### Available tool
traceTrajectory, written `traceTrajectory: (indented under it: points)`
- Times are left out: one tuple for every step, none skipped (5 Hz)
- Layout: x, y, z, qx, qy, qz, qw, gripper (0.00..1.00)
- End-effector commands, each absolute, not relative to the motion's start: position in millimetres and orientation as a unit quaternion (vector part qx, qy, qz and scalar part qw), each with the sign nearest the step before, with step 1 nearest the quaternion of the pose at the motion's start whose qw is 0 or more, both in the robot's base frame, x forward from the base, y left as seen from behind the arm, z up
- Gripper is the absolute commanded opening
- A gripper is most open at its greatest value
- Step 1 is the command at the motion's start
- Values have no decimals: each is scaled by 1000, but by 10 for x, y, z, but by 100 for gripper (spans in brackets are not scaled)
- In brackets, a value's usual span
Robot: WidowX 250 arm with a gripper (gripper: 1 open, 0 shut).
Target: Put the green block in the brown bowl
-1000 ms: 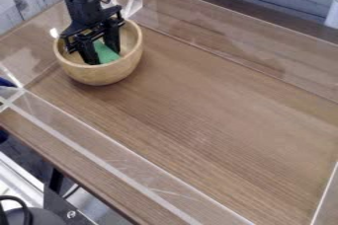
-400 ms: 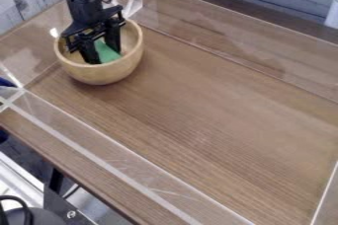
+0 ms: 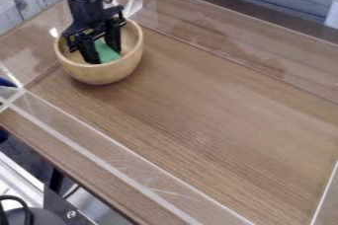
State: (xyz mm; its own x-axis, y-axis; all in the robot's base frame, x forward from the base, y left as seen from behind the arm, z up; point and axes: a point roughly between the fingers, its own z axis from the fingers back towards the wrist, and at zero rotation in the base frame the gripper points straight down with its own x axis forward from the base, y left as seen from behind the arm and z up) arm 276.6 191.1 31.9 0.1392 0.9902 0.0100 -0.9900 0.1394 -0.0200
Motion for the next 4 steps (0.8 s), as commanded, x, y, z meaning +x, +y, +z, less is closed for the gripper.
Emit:
traceTrajectory:
  points:
    - [2854,2012,429,2,-46,656,753,0]
    - [2857,2012,425,4,-47,655,754,0]
    - [2858,2012,423,7,-48,654,755,0]
    - [2860,2011,421,10,-49,653,755,0]
